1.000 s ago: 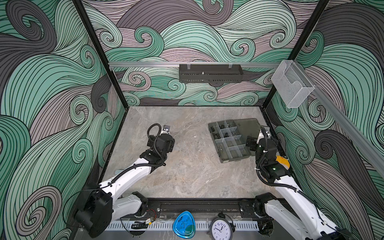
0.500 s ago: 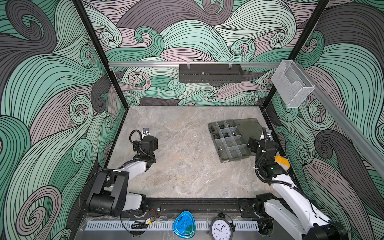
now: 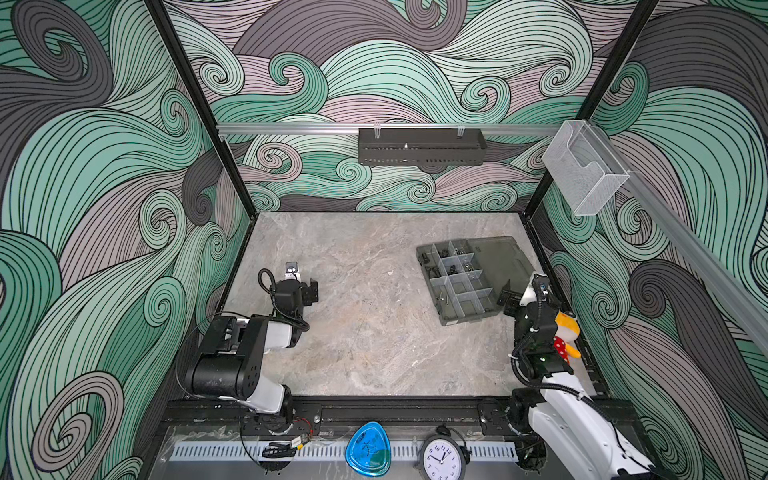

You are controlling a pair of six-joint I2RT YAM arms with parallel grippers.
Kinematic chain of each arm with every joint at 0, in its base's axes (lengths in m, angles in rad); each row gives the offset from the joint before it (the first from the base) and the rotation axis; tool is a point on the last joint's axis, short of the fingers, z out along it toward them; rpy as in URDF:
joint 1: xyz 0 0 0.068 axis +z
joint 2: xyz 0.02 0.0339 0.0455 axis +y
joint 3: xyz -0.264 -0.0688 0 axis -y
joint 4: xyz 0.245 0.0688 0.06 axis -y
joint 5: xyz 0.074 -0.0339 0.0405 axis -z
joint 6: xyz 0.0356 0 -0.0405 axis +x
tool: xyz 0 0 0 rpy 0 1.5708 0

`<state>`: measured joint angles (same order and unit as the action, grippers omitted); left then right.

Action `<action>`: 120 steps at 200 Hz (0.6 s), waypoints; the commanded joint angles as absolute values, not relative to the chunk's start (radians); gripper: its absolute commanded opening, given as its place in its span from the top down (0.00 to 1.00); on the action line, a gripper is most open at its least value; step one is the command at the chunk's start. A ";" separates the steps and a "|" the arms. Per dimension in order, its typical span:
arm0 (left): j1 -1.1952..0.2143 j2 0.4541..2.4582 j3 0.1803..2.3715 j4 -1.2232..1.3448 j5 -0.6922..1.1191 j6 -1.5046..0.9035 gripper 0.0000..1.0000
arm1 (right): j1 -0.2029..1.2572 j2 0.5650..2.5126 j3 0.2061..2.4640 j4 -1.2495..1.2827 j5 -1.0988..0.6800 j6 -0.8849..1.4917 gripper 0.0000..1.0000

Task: Sort the screws and nuts into containers
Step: Reset both arms

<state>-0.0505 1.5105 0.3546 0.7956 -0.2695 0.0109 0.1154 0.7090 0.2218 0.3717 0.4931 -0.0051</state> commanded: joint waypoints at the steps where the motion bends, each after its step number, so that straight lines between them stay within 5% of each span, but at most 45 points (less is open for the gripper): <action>1: -0.022 1.517 0.424 0.743 -0.216 -0.003 0.01 | 0.107 0.759 0.188 0.444 0.519 -0.011 0.01; 79: -0.006 1.520 0.438 0.719 -0.186 -0.009 0.01 | 0.063 1.224 0.159 0.985 0.344 -0.041 0.01; 120: -0.005 1.520 0.442 0.715 -0.181 -0.009 0.01 | -0.001 1.289 0.321 0.740 0.176 -0.076 0.01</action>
